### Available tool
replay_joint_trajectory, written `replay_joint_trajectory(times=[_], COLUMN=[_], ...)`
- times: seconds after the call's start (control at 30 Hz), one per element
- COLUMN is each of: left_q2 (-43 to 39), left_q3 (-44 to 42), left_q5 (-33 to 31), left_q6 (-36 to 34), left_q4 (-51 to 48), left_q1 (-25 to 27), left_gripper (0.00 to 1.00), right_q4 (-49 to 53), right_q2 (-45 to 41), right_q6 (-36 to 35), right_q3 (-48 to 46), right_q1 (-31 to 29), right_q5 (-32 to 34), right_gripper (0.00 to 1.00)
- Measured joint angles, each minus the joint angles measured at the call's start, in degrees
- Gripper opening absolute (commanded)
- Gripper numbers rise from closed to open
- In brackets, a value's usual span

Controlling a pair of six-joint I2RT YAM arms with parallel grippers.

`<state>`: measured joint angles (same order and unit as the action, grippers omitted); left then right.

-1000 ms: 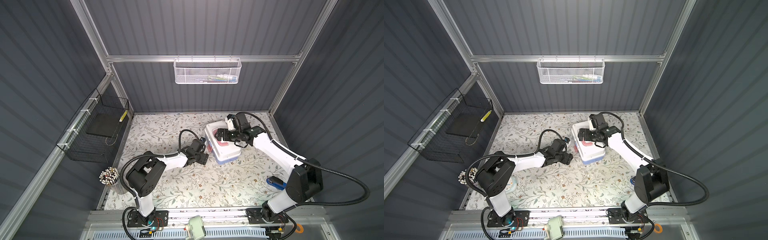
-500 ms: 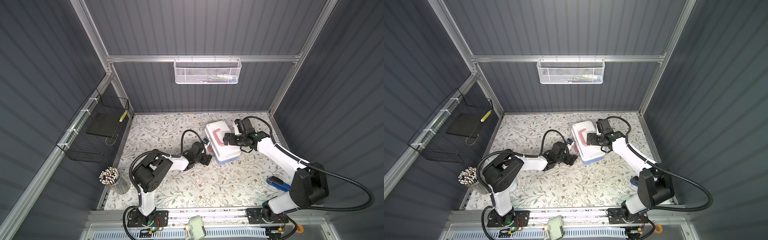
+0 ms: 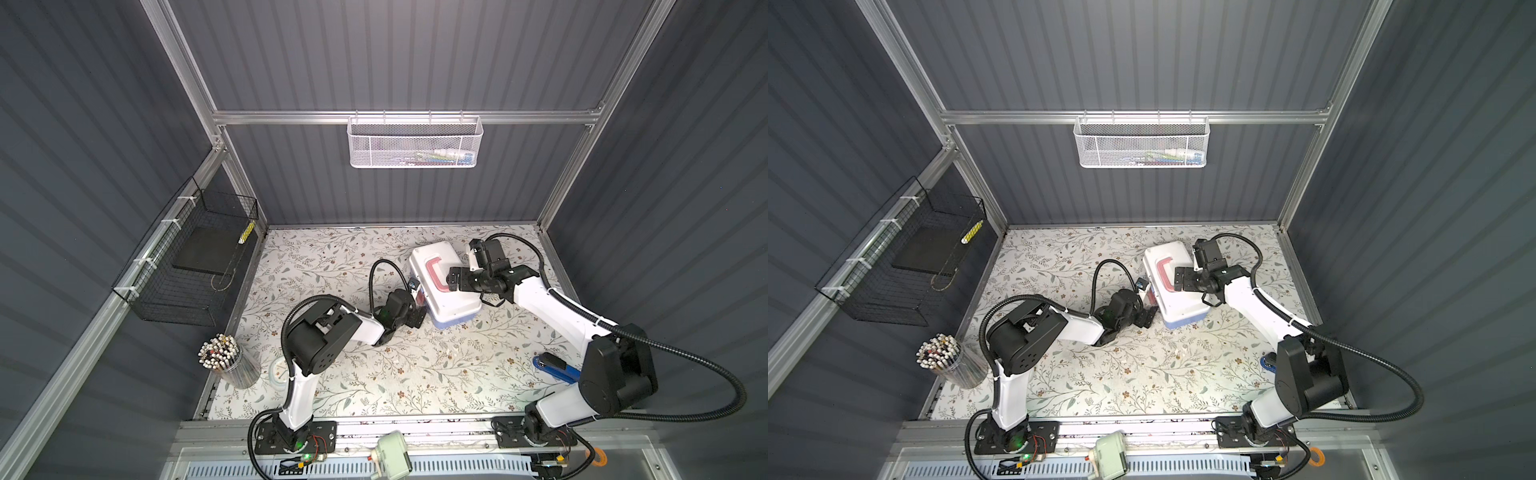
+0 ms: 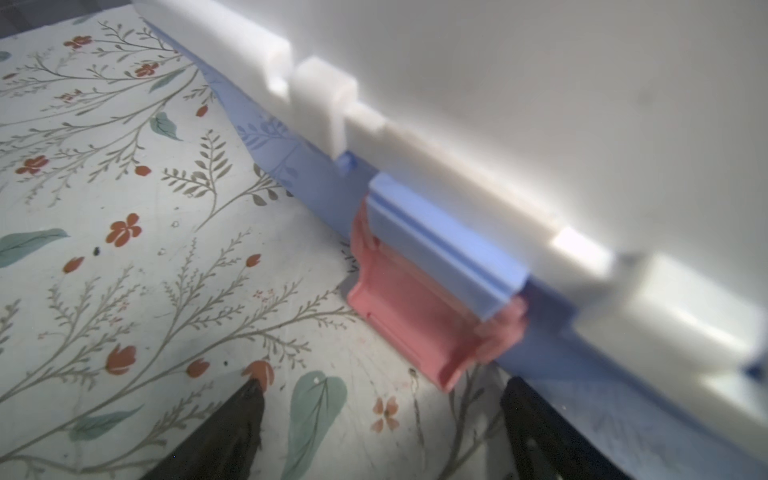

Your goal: Pack the tool kit

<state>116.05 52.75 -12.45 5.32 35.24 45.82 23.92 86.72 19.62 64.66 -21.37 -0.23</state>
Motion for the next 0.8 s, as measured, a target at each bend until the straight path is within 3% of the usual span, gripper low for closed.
replay_joint_trajectory(times=[0.47, 0.8], left_q2=[0.4, -5.5], left_q3=[-1.2, -3.0], left_q5=[-10.5, -14.6], left_q6=[-0.5, -1.1], left_q4=[6.4, 4.8], left_q1=[0.8, 0.9], left_gripper=[0.90, 0.90], right_q4=[-1.3, -2.3], right_q2=[0.0, -0.2], right_q6=[-0.1, 0.0], right_q3=[-3.0, -3.6], right_q1=[0.0, 0.0], right_q5=[0.0, 0.1], right_gripper=[0.99, 0.99])
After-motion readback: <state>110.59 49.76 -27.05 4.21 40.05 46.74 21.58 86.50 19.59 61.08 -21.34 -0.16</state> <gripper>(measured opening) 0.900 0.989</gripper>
